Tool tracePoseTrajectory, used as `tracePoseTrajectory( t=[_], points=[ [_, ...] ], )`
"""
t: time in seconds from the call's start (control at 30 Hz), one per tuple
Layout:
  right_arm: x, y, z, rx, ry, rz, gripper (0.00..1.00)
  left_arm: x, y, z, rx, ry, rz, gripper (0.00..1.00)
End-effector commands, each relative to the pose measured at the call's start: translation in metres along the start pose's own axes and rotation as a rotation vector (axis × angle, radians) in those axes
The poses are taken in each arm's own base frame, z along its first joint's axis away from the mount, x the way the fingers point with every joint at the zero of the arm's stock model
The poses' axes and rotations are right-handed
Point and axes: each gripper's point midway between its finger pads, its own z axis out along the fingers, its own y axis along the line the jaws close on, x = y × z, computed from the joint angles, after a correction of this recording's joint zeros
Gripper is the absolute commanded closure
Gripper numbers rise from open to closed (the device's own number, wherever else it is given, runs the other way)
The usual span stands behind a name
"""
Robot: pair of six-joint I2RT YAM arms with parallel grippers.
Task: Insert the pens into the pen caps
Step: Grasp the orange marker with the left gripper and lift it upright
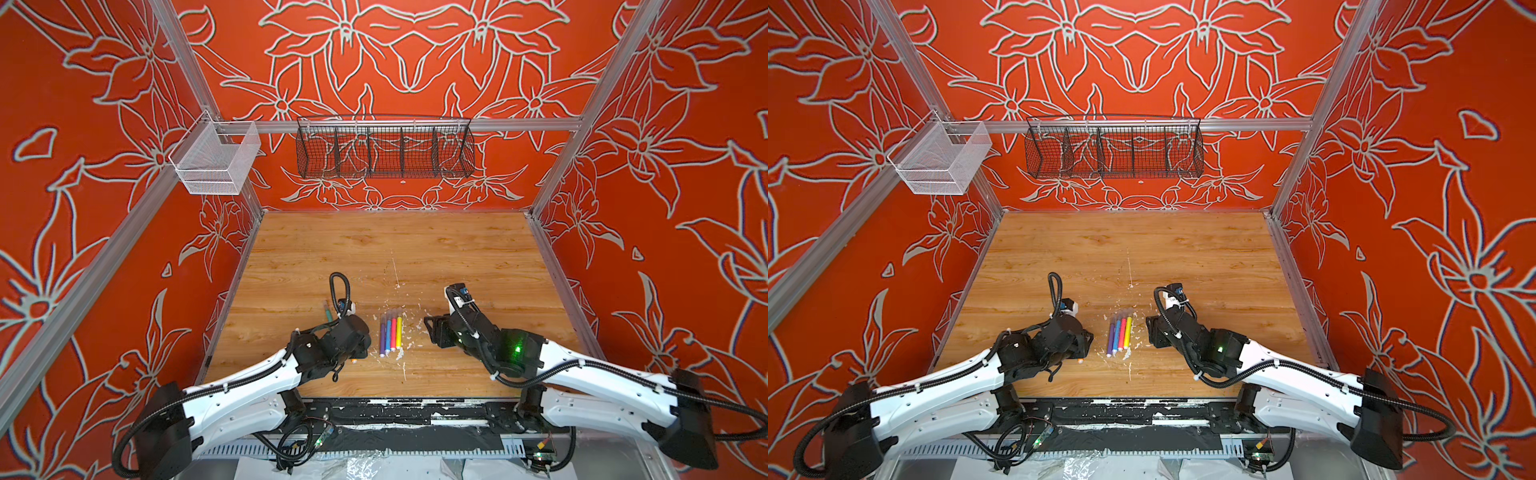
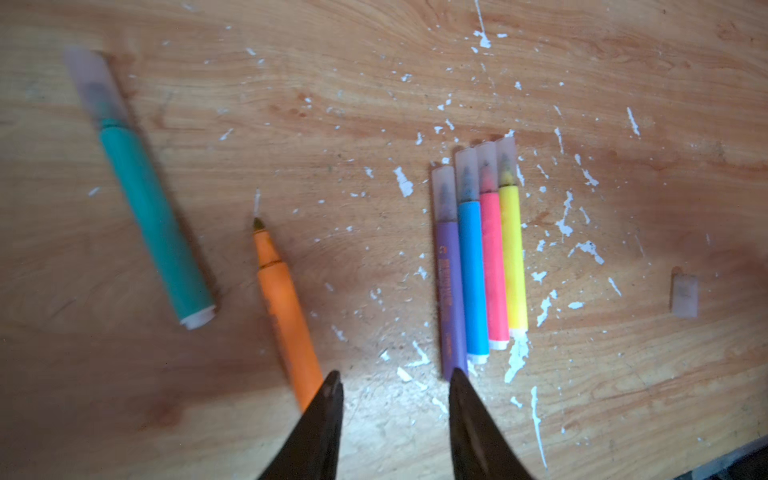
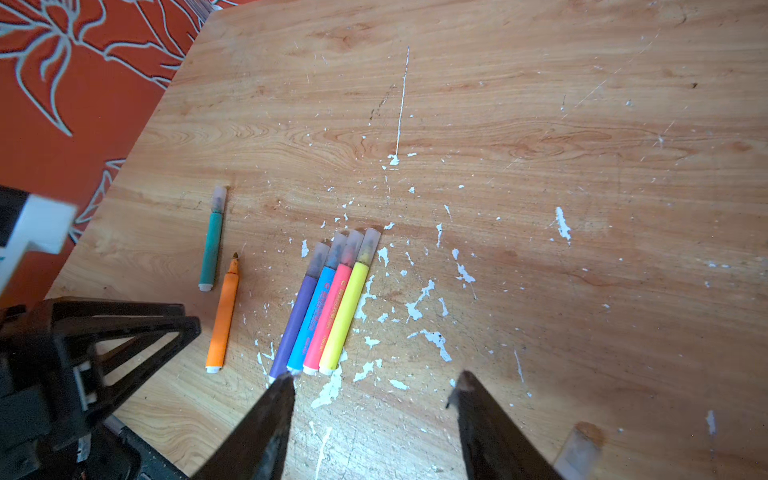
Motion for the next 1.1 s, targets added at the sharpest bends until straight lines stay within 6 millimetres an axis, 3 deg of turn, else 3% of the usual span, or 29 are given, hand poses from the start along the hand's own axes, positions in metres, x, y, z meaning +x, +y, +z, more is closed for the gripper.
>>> tracePoseTrajectory(
  t=[0.0, 0.2, 0.63, 0.77, 0.9, 1.07],
  points=[
    [-0.012, 0.018, 0.001, -0.051, -0.011, 0.034, 0.37, 0.022, 0.042, -0.002, -0.153, 0.042, -0.018, 0.6],
    [-0.011, 0.024, 0.007, -0.062, 0.008, 0.027, 0.37, 0.039, 0.045, 0.011, -0.149, 0.091, -0.028, 0.6],
    [-0.008, 0.022, 0.007, -0.061, 0.012, 0.033, 0.37, 0.051, 0.04, 0.04, -0.183, 0.147, 0.016, 0.63],
    [-0.007, 0.023, 0.009, -0.062, 0.016, 0.032, 0.37, 0.054, 0.045, 0.044, -0.215, 0.158, 0.024, 0.72],
    [-0.005, 0.023, 0.011, -0.065, 0.017, 0.044, 0.38, 0.055, 0.047, 0.045, -0.229, 0.166, 0.029, 0.93],
    [-0.007, 0.028, 0.011, -0.106, -0.008, 0.084, 0.39, 0.049, 0.043, 0.04, -0.219, 0.152, 0.031, 1.0]
  ],
)
